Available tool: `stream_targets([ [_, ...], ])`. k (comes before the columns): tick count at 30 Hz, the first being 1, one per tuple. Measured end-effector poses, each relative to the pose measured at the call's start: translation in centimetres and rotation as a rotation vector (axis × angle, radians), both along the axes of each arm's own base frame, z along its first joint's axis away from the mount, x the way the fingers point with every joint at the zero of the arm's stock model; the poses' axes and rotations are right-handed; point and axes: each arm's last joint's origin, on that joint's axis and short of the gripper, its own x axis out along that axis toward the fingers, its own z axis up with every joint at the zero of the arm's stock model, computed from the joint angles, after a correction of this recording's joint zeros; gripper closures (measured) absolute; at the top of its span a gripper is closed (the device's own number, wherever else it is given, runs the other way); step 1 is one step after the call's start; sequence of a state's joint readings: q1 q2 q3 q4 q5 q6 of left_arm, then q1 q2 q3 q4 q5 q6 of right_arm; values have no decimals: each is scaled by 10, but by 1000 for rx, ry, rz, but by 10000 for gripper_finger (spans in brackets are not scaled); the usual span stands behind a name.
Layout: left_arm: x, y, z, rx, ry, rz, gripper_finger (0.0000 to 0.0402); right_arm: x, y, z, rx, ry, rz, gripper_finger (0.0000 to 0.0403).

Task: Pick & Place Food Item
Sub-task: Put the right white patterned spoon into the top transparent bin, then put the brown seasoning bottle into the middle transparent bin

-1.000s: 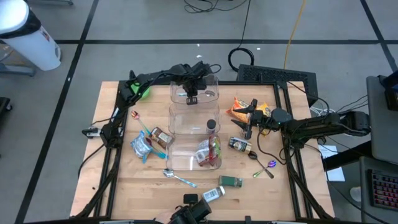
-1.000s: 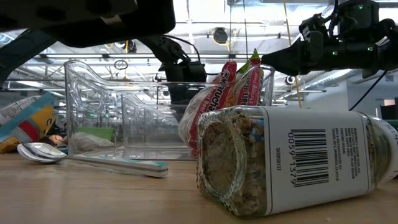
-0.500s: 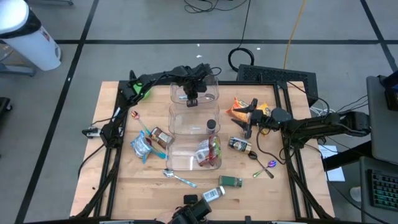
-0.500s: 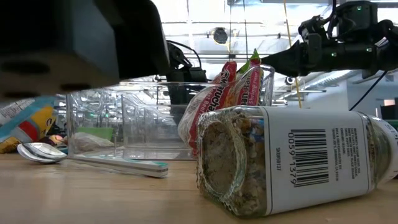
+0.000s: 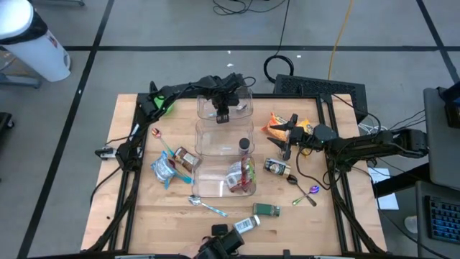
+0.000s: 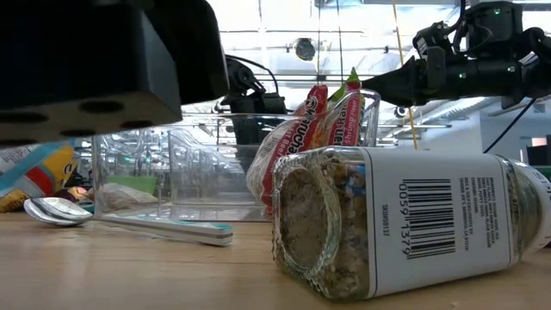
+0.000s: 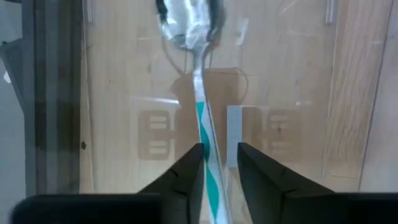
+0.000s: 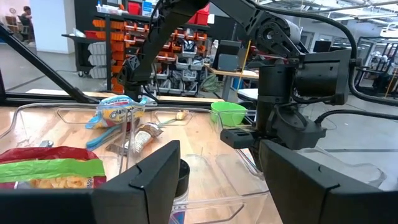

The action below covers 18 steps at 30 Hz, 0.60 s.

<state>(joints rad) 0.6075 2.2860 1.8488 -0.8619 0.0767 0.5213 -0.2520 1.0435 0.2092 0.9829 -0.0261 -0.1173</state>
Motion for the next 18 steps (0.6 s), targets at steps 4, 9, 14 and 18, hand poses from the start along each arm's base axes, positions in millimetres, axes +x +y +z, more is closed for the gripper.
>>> stream_targets([
  [4, 0, 0, 1, 2, 4, 4, 268, 0, 0, 0, 0, 0, 0, 190],
  [9, 4, 3, 16, 87, 57, 30, 242, 0, 0, 0, 0, 0, 0, 190],
  [14, 10, 1, 62, 215, 107, 53, 232, 0, 0, 0, 0, 0, 0, 190],
  [18, 15, -12, 103, 294, 129, 41, 232, 0, 0, 0, 0, 0, 1, 190],
])
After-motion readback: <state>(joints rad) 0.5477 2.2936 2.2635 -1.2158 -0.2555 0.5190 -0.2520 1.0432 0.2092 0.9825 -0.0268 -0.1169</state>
